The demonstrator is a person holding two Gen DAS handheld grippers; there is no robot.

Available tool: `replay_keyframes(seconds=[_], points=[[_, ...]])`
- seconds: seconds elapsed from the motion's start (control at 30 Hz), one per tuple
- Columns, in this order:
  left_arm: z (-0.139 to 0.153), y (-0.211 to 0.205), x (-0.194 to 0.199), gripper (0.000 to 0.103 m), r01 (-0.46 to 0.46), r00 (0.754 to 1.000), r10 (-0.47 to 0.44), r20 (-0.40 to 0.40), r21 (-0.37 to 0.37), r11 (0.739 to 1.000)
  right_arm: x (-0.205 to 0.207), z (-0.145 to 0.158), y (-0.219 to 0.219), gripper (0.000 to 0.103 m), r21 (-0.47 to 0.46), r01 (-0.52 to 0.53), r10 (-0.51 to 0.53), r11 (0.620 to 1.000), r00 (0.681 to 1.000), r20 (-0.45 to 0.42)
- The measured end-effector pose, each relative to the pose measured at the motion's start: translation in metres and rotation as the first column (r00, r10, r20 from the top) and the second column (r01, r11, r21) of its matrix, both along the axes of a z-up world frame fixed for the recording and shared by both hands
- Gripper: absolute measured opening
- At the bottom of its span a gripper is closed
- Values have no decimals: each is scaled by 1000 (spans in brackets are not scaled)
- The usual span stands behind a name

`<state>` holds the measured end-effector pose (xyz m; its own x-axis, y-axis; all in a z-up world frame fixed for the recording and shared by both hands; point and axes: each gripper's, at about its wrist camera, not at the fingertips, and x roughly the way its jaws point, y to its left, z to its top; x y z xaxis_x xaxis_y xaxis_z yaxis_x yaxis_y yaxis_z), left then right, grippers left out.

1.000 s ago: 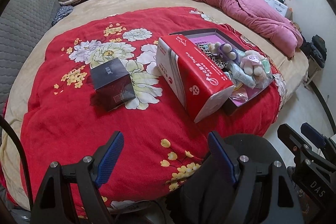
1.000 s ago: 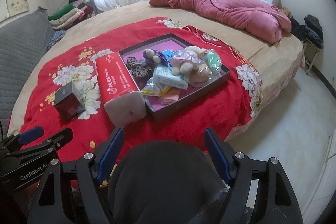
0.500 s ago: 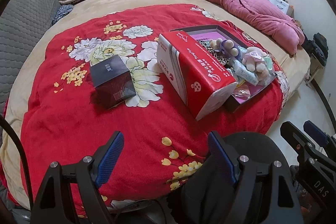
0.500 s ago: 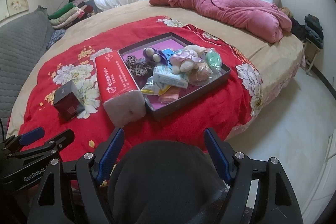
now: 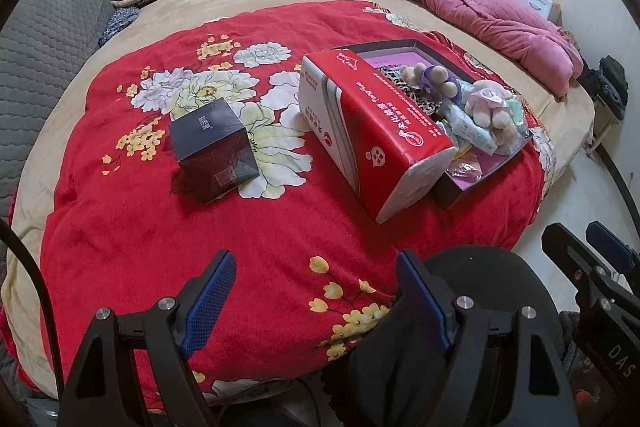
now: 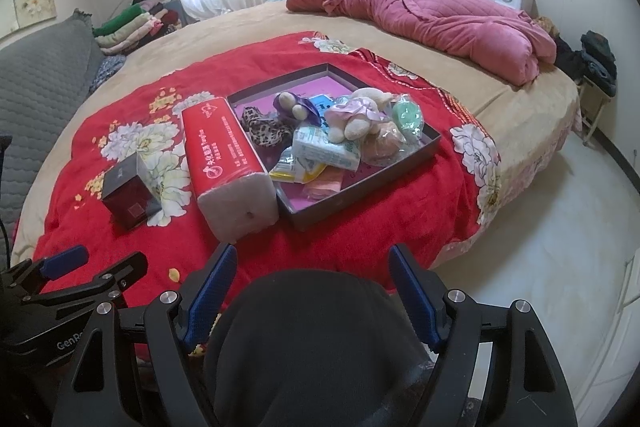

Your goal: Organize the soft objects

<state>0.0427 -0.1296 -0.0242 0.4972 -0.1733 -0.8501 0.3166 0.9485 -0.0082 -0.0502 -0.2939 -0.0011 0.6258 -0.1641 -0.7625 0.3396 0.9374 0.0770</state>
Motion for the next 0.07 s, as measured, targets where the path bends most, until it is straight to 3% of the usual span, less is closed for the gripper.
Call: replay_keyframes(seconds=[0.07], points=[[-1, 0, 0, 81, 5, 1000, -5, -6, -1, 1000, 0, 0, 0, 79, 1, 0, 0, 1000, 1000, 0]])
